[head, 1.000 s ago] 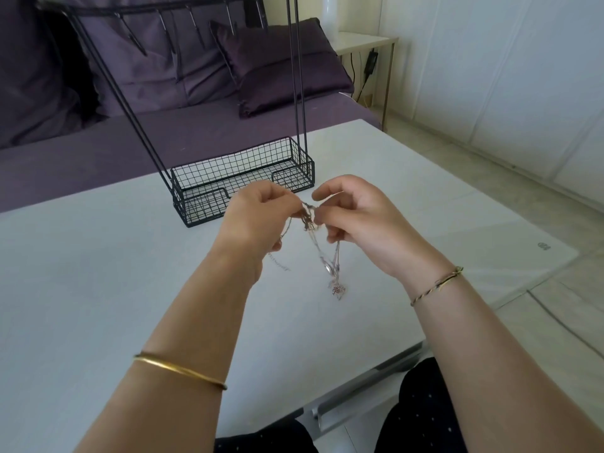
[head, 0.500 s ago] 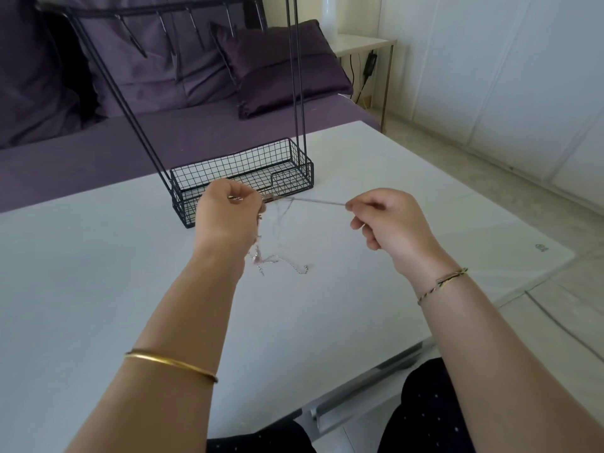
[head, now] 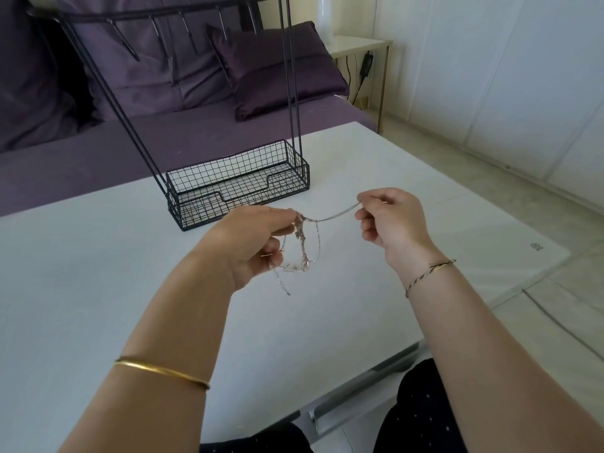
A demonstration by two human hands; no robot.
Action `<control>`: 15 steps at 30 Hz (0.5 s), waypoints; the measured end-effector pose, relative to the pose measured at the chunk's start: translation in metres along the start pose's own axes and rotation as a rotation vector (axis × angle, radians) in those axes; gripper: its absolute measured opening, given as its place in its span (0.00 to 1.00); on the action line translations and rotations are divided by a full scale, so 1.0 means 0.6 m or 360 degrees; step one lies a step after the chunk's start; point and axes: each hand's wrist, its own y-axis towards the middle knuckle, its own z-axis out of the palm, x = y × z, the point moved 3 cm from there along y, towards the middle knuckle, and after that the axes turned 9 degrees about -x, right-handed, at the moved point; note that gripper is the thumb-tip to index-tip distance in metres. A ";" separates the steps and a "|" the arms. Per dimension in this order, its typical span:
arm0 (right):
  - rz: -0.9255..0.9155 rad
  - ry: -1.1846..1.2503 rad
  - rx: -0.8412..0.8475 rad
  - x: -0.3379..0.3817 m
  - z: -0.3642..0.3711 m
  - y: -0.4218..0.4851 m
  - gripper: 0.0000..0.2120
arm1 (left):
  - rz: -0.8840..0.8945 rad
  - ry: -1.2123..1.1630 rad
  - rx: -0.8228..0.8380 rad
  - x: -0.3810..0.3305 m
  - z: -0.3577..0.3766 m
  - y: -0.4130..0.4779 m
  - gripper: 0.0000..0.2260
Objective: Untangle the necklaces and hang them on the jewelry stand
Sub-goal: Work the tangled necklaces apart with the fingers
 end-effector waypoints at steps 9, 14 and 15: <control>-0.0299 -0.0397 0.0342 0.007 0.023 -0.040 0.14 | -0.0016 -0.0181 0.0020 -0.003 0.013 -0.004 0.06; -0.0278 -0.0192 0.0665 0.033 0.028 -0.078 0.05 | 0.0084 -0.0175 -0.0094 -0.004 0.011 0.002 0.05; -0.0218 -0.0159 0.0762 0.035 0.032 -0.086 0.04 | 0.0102 -0.0174 -0.0100 -0.004 0.011 0.003 0.05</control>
